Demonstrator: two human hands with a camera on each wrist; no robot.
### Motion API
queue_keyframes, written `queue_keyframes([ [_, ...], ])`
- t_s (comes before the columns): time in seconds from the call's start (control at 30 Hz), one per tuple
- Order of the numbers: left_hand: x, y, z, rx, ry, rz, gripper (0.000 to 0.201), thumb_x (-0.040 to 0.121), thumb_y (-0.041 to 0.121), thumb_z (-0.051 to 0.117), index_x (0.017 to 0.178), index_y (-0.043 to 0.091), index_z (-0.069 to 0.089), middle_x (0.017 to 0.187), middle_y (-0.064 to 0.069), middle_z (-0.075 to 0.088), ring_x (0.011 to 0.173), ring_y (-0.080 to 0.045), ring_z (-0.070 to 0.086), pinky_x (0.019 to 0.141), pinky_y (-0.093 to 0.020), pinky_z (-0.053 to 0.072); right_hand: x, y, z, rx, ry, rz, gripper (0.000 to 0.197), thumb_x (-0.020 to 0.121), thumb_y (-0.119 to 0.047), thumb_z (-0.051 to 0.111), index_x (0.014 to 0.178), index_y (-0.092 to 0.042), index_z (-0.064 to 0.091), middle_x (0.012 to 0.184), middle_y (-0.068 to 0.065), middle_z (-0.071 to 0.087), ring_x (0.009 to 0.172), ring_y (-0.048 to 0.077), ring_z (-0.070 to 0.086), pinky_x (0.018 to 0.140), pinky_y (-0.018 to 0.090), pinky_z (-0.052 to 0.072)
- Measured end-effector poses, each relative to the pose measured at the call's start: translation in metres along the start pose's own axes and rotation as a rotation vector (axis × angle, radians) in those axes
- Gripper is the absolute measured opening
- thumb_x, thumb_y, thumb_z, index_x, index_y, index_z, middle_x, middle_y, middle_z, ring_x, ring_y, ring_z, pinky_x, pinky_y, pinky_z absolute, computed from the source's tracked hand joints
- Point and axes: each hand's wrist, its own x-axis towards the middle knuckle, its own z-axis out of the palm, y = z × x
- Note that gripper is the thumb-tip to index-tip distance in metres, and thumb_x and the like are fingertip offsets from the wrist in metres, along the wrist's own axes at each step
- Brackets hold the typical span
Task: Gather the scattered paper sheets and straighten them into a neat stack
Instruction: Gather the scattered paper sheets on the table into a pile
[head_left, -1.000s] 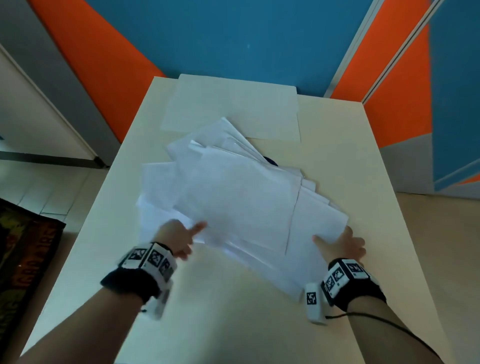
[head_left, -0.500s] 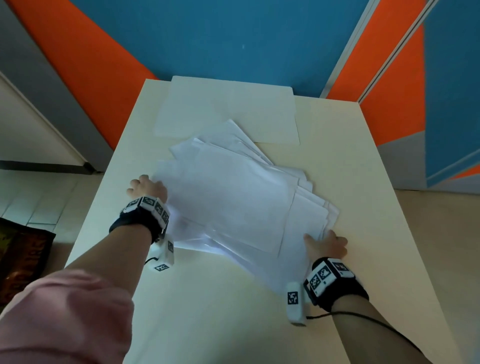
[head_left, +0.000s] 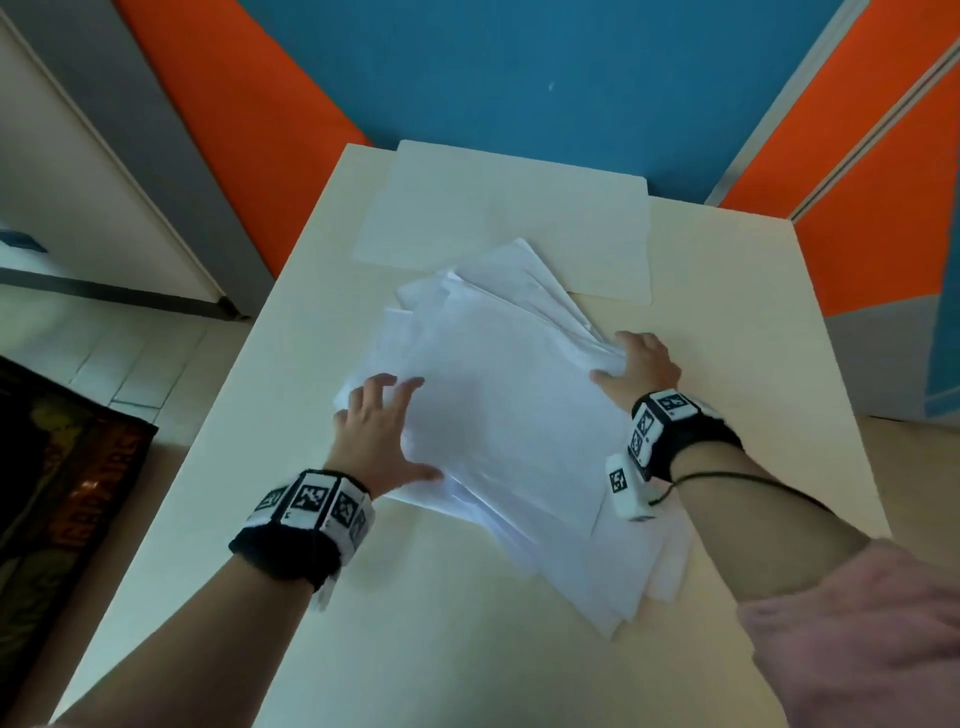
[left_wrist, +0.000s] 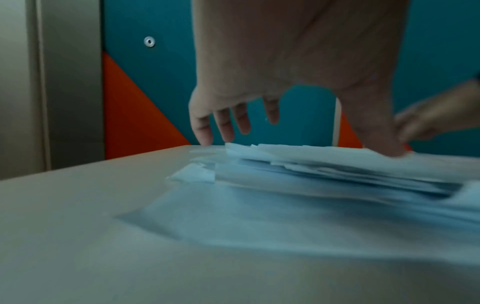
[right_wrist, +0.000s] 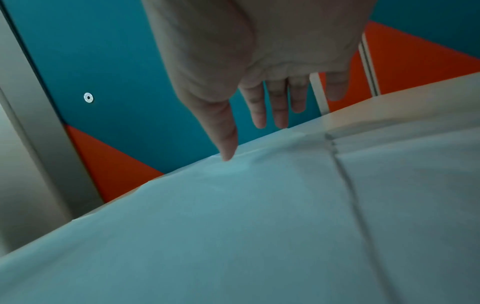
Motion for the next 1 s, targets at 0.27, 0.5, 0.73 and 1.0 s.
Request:
queue_keyframes([
  [0.27, 0.003, -0.002, 0.011, 0.239, -0.055, -0.092, 0.104, 0.075, 0.033, 0.068, 0.149, 0.032, -0.004, 0.158, -0.007, -0.001, 0.148, -0.03, -0.001, 0.116, -0.052, 0.011, 0.027, -0.016, 0.012, -0.094, -0.245, -0.058, 0.073, 0.079, -0.043, 0.062, 0.142, -0.025, 0.03, 0.142, 0.007, 0.034, 0.133, 0.026, 0.034, 0.109, 0.049, 0.027],
  [0.5, -0.019, -0.008, 0.012, -0.035, 0.34, -0.549, 0.093, 0.076, -0.003, 0.055, 0.151, 0.017, 0.004, 0.156, -0.019, 0.005, 0.144, -0.038, 0.008, 0.116, -0.05, 0.012, 0.034, -0.003, 0.011, 0.235, -0.243, -0.049, 0.063, 0.082, -0.028, 0.065, 0.138, -0.015, 0.037, 0.138, 0.015, 0.039, 0.122, 0.032, 0.049, 0.103, 0.037, 0.038],
  [0.73, -0.027, 0.003, 0.026, -0.826, 0.095, -0.831, 0.047, 0.089, 0.023, 0.044, 0.119, -0.012, 0.051, 0.126, -0.028, 0.056, 0.116, -0.04, 0.054, 0.1, -0.039, 0.043, 0.022, -0.015, 0.009, 0.129, -0.472, -0.123, 0.03, 0.094, -0.031, 0.047, 0.115, -0.012, 0.057, 0.114, 0.003, 0.061, 0.103, 0.023, 0.059, 0.085, 0.025, 0.044],
  [1.0, -0.006, 0.003, 0.022, -0.799, 0.172, -0.72, 0.05, 0.095, 0.011, 0.033, 0.145, 0.011, 0.026, 0.137, -0.022, 0.049, 0.121, -0.04, 0.05, 0.1, -0.042, 0.04, 0.021, -0.01, 0.01, 0.349, -0.435, -0.039, 0.02, 0.095, -0.026, 0.043, 0.087, -0.009, 0.05, 0.068, 0.003, 0.045, 0.063, 0.021, 0.045, 0.052, 0.023, 0.033],
])
